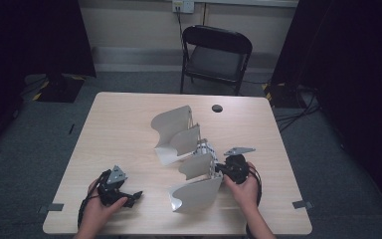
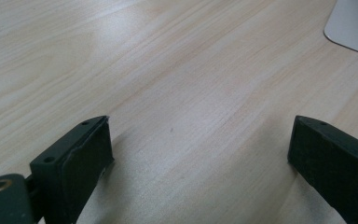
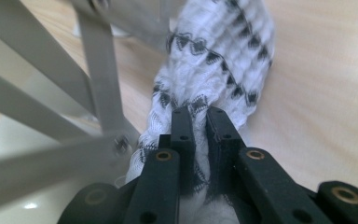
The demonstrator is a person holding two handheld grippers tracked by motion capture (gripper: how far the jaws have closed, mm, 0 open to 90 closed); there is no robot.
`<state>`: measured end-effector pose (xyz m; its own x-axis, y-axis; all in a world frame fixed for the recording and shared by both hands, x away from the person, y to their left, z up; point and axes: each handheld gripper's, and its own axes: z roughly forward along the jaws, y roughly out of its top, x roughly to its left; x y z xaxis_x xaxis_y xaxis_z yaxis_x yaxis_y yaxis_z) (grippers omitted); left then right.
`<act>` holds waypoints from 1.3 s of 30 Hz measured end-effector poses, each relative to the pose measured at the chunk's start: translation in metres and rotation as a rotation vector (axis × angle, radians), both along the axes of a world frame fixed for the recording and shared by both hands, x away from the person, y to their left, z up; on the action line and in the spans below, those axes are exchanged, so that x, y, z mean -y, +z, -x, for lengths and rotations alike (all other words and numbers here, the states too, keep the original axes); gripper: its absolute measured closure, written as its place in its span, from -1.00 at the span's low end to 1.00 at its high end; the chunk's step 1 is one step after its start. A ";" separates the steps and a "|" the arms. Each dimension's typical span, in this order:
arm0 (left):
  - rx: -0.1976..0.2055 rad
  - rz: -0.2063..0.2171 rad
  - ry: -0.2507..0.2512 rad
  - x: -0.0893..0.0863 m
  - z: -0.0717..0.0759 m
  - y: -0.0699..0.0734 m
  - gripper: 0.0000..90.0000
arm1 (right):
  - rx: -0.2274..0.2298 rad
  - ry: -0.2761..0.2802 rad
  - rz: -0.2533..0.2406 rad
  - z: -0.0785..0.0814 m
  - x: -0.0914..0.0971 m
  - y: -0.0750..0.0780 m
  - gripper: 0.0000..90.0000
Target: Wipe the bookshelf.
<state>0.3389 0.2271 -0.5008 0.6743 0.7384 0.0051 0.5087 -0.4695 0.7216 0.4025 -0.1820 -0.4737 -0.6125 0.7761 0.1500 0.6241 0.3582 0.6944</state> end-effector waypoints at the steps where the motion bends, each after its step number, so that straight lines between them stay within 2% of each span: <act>1: 0.000 0.000 0.000 0.000 0.000 0.000 -0.87 | -0.006 -0.007 -0.003 0.001 0.001 -0.003 0.83; 3: 0.000 0.001 0.001 0.000 0.000 0.000 -0.87 | -0.007 -0.018 -0.018 0.001 0.005 -0.004 0.83; 6: 0.000 0.001 0.000 0.000 0.000 0.000 -0.87 | 0.005 -0.038 -0.002 0.001 0.010 0.004 0.83; 15: 0.000 0.001 0.000 0.000 0.000 0.000 -0.87 | 0.093 -0.101 -0.011 -0.007 0.024 0.052 0.83; 20: 0.000 0.001 0.000 0.000 0.000 0.000 -0.87 | 0.158 -0.088 -0.001 -0.015 0.014 0.081 0.83; 24: 0.000 0.000 0.000 0.000 0.000 0.000 -0.87 | 0.198 -0.054 0.012 -0.024 -0.001 0.096 0.83; 29: -0.001 0.001 -0.001 0.000 0.000 0.000 -0.87 | 0.229 0.000 0.011 -0.028 -0.015 0.098 0.82; 34: 0.000 0.003 0.001 0.000 0.000 0.000 -0.87 | 0.206 0.015 0.022 -0.030 -0.016 0.087 0.82; 39: -0.002 0.006 0.005 0.001 0.000 0.000 -0.87 | 0.174 0.038 0.022 -0.030 -0.015 0.067 0.82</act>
